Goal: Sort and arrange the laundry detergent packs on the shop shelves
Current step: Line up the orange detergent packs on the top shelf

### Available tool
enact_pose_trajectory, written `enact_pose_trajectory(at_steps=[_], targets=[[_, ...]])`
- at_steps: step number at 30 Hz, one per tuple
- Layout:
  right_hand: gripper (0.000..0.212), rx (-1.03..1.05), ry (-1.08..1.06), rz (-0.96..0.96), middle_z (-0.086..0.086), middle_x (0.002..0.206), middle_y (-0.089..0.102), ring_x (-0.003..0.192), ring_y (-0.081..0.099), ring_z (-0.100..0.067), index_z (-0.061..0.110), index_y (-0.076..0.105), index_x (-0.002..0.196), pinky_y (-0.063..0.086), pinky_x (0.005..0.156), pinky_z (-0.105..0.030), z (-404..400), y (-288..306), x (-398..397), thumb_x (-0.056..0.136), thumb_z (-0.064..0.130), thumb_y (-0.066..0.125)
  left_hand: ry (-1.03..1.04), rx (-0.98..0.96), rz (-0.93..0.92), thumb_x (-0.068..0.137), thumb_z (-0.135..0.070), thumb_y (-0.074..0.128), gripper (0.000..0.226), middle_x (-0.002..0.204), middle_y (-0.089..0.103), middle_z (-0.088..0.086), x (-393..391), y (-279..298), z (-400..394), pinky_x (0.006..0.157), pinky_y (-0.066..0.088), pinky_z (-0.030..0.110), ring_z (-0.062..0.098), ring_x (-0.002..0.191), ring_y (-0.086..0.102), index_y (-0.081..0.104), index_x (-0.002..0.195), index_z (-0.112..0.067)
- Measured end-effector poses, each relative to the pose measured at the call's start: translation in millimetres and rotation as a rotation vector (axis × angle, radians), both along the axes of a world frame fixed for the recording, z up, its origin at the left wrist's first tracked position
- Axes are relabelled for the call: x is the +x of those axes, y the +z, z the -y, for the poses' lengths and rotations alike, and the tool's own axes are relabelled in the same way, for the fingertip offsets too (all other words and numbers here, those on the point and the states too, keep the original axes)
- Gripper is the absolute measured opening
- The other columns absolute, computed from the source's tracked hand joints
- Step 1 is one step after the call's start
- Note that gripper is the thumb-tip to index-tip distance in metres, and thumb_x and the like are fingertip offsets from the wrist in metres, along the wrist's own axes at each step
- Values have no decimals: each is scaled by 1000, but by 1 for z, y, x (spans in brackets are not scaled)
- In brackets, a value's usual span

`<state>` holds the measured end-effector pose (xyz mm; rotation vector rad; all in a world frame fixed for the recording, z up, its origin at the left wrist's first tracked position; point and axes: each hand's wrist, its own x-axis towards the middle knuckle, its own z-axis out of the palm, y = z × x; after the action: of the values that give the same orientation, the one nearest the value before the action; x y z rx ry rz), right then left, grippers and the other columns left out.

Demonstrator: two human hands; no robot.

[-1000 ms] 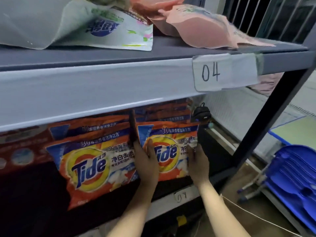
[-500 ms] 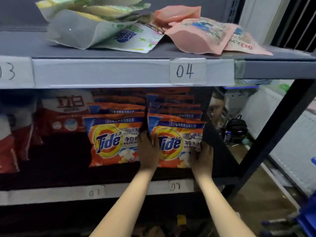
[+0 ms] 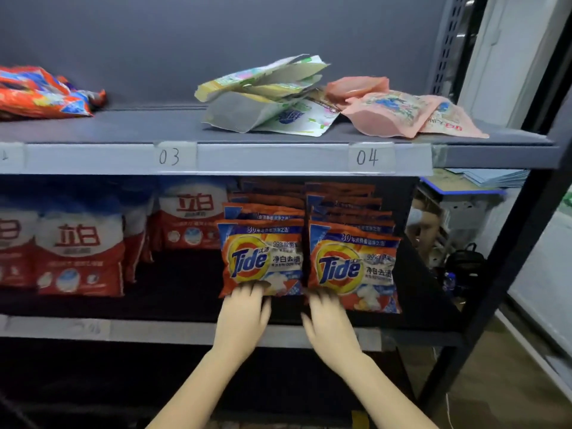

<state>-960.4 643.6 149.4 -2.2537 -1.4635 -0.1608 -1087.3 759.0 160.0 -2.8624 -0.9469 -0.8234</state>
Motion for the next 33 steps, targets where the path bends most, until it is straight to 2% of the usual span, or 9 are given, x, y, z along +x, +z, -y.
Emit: enact_pose_trajectory(at_steps=[2, 5, 8, 13, 20, 25, 29, 31, 33], targets=[[39, 13, 82, 84, -5, 131, 48, 123, 43, -26, 12, 44, 132, 38, 101, -34, -17, 17, -28, 96, 27, 45, -11, 88, 0, 61, -17, 86, 29, 72, 63, 2, -29, 18, -13, 49, 50, 30, 21, 62, 62, 65, 81, -12], [43, 45, 194, 124, -3, 135, 44, 126, 38, -22, 13, 40, 137, 35, 104, -31, -48, 50, -76, 96, 27, 46, -35, 170, 48, 80, -21, 69, 18, 90, 68, 3, -81, 45, -42, 62, 56, 33, 22, 81, 66, 69, 94, -10], [46, 144, 314, 133, -4, 134, 47, 128, 38, -21, 11, 42, 137, 34, 109, -33, -81, 90, -124, 94, 24, 51, -24, 213, 53, 87, -31, 42, 37, 99, 67, 2, -138, 81, -71, 69, 55, 36, 22, 89, 65, 68, 101, -10], [46, 309, 421, 165, -2, 138, 45, 132, 32, -17, 13, 40, 140, 26, 110, -26, -132, 169, -202, 96, 25, 49, 59, 341, 97, 87, -34, 40, 39, 101, 65, 3, -227, 142, -128, 72, 52, 37, 24, 92, 63, 67, 103, -11], [38, 391, 464, 237, -7, 127, 52, 122, 40, -24, 8, 49, 131, 27, 99, -24, -212, 258, -261, 94, 18, 52, 128, 465, 180, 87, -35, 39, 39, 96, 67, 4, -303, 217, -202, 70, 51, 36, 26, 88, 64, 67, 100, -12], [40, 191, 404, 260, -5, 134, 46, 126, 36, -22, 12, 43, 135, 32, 103, -32, -283, 300, -267, 97, 25, 46, 157, 480, 211, 86, -35, 39, 39, 95, 67, 6, -336, 246, -268, 71, 51, 39, 29, 88, 63, 67, 97, -10], [36, 14, 323, 249, -11, 125, 54, 116, 47, -27, 7, 52, 124, 38, 99, -39, -354, 324, -259, 95, 29, 48, 221, 513, 202, 85, -34, 42, 37, 88, 67, 8, -348, 258, -328, 66, 50, 38, 32, 83, 63, 68, 92, -9], [36, -39, 289, 247, -12, 124, 55, 112, 51, -28, 6, 54, 123, 41, 94, -35, -389, 337, -257, 96, 29, 46, 252, 523, 195, 85, -32, 45, 34, 87, 67, 10, -350, 267, -361, 65, 49, 38, 33, 82, 63, 68, 90, -8], [38, -89, 263, 235, -11, 126, 56, 114, 51, -27, 6, 53, 126, 38, 83, -26, -424, 349, -256, 97, 30, 44, 298, 486, 196, 89, -30, 47, 31, 95, 67, 11, -349, 278, -393, 70, 47, 39, 35, 92, 60, 67, 97, -8]])
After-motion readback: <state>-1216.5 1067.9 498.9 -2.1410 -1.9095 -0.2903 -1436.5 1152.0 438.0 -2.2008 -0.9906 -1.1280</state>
